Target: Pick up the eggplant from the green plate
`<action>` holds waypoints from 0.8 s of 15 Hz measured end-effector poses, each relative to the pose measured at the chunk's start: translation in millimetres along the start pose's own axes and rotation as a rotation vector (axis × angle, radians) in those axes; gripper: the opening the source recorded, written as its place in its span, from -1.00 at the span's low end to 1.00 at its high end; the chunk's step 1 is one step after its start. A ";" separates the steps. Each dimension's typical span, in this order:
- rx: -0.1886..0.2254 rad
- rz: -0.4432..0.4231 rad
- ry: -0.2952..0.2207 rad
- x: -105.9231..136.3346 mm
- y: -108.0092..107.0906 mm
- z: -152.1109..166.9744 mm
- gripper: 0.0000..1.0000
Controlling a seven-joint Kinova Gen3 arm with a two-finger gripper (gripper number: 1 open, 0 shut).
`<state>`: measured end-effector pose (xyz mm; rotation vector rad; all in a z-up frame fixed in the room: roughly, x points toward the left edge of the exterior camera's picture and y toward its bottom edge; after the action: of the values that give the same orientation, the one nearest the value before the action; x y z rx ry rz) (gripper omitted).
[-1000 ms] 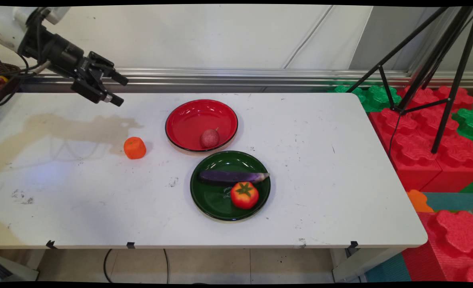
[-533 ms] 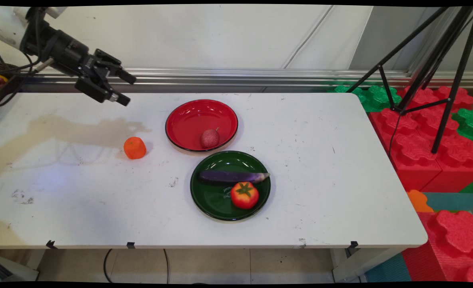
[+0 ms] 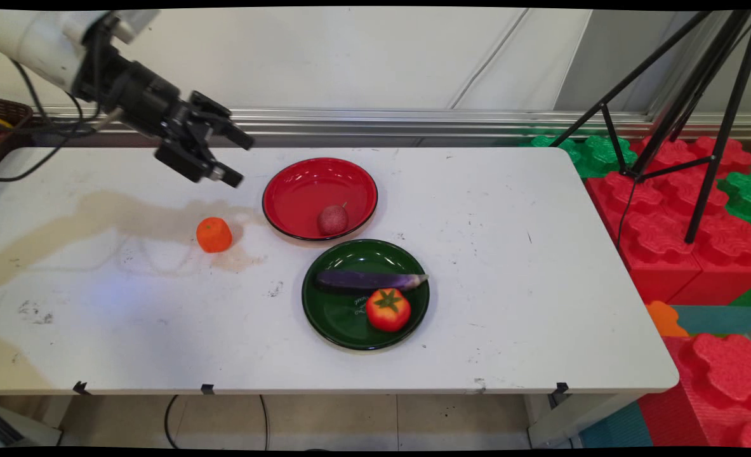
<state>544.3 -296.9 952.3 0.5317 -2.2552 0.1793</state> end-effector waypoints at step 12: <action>-0.070 0.052 -0.066 16.1 20.5 99.8 1.00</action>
<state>458.3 -312.8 897.8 0.4482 -2.3315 0.1102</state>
